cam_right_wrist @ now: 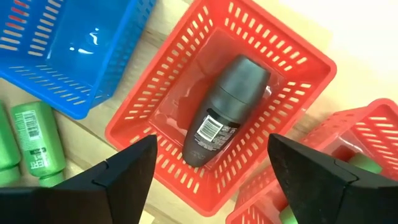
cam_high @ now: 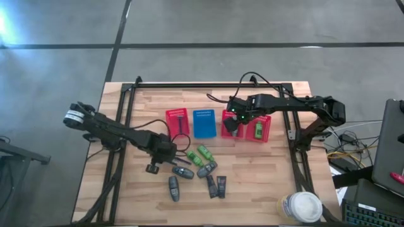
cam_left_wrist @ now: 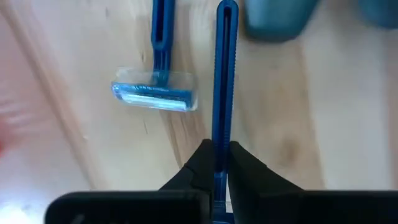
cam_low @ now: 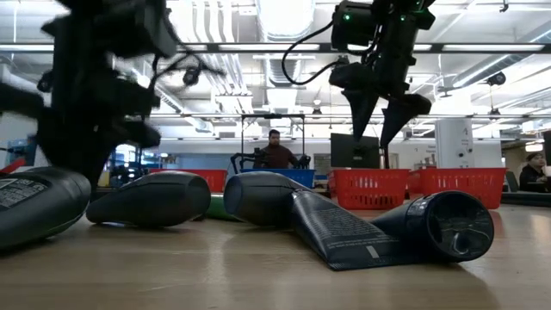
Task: Pick & Place Travel size toiletries
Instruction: Put the blue razor into the left red bin, then put the gray deodorant into the middle red bin
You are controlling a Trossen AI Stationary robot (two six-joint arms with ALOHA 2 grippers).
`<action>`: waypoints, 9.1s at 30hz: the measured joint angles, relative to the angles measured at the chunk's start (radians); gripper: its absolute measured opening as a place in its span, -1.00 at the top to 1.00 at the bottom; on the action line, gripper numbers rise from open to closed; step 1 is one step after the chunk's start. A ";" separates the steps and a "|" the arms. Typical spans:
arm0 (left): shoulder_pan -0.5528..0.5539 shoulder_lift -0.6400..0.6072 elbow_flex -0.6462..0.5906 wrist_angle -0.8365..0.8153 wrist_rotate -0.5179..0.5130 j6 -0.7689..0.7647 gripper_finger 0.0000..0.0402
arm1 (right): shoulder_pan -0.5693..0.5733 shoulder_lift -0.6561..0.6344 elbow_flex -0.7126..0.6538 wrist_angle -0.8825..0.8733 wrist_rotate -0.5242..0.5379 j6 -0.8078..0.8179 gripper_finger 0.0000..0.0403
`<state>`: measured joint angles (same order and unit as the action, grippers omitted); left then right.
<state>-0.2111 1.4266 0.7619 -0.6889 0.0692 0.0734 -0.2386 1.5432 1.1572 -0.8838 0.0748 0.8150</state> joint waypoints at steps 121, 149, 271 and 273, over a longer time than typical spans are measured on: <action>0.080 0.175 0.010 0.375 0.016 0.073 0.45 | -0.023 -0.056 -0.002 -0.070 0.109 -0.007 -0.49; 0.274 -0.332 -0.057 0.279 -0.482 -1.335 0.89 | -0.024 -0.056 -0.006 -0.069 0.147 -0.015 -0.33; -0.272 0.131 0.179 0.179 -0.001 0.344 -0.03 | 0.280 -0.071 -0.084 -0.070 0.007 0.141 -0.58; -0.271 0.098 0.179 0.150 -0.023 0.288 -0.03 | 0.280 -0.086 -0.084 -0.069 0.006 0.150 -0.58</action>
<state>-0.4826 1.5246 0.9405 -0.5390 0.0463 0.3616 0.0418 1.4569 1.0733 -0.9531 0.0811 0.9655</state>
